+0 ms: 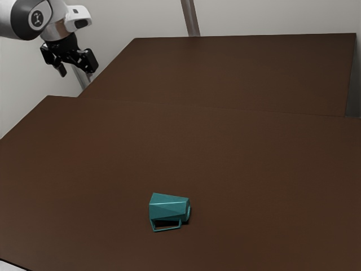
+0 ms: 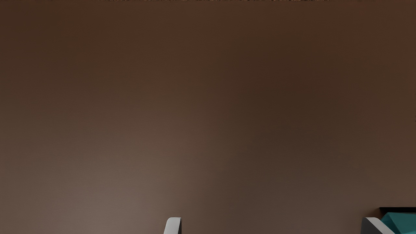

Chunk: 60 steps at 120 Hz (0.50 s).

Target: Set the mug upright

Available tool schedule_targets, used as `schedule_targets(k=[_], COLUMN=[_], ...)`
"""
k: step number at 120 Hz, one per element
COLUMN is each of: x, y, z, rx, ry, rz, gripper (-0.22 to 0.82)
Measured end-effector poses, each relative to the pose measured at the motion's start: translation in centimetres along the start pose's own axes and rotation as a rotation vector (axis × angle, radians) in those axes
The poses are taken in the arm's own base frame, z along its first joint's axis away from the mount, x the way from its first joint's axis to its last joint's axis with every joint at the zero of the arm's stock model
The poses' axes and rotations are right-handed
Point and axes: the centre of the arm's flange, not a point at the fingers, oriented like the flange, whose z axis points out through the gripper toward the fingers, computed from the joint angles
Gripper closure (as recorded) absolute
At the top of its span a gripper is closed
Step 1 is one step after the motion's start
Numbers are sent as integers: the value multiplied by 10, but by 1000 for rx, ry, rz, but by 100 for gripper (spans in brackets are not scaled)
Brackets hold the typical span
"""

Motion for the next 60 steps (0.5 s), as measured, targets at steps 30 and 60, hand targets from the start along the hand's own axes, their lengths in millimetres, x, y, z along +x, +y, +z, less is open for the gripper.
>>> schedule_targets(k=[30,60], x=[1,-4], y=[2,3], z=[8,69], rx=[-5,-271], ry=[-6,-125], rz=[2,-102], gripper=[0,0])
